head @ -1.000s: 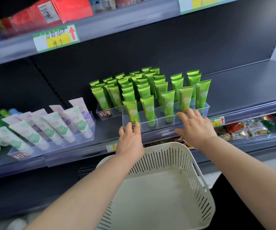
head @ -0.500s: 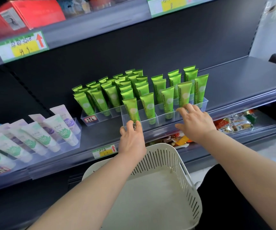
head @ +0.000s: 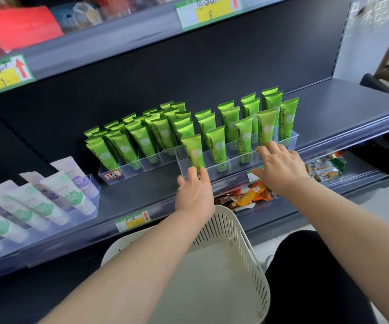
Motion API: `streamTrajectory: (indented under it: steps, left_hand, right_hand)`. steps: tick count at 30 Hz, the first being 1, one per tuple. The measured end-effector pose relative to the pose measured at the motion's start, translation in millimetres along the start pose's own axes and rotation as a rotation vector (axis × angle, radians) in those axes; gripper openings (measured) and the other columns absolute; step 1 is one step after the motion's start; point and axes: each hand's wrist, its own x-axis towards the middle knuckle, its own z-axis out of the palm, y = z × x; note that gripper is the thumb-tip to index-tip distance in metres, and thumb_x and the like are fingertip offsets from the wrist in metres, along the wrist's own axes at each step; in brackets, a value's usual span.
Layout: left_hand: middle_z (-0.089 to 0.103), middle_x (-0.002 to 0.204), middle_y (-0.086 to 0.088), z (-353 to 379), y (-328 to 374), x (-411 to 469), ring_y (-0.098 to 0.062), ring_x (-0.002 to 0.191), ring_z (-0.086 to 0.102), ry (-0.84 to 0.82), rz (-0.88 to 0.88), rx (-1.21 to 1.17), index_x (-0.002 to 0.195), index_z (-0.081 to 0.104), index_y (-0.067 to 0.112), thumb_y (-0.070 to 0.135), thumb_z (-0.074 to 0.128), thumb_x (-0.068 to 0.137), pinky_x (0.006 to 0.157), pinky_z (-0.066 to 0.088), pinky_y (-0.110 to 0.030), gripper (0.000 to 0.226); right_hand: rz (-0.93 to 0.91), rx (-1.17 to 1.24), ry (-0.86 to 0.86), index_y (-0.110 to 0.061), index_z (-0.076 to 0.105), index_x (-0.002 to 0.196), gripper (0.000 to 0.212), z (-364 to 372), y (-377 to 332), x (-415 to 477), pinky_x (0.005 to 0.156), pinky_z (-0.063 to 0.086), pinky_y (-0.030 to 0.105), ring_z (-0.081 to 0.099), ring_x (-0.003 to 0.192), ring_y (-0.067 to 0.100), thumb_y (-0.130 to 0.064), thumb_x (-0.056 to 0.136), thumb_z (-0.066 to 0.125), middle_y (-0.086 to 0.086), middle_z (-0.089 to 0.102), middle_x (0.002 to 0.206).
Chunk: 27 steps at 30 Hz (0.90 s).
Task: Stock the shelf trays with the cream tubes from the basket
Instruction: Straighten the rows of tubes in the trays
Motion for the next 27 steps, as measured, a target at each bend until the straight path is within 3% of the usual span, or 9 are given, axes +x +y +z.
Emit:
streamTrajectory:
  steps: [27]
  left_hand:
    - [0.029, 0.138, -0.010, -7.6, 71.2, 23.4, -0.034, 0.114, 0.040, -0.021, 0.062, 0.070, 0.147, 0.022, 0.010, 0.013, 0.075, 0.076, 0.080, 0.050, -0.035, 0.089]
  right_hand:
    - [0.136, -0.041, -0.002, -0.019, 0.040, 0.131, 0.058, 2.7, 57.1, 9.5, 0.098, 0.038, 0.042, 0.039, 0.124, 0.023, -0.054, 0.086, 0.054, 0.001, 0.046, 0.128]
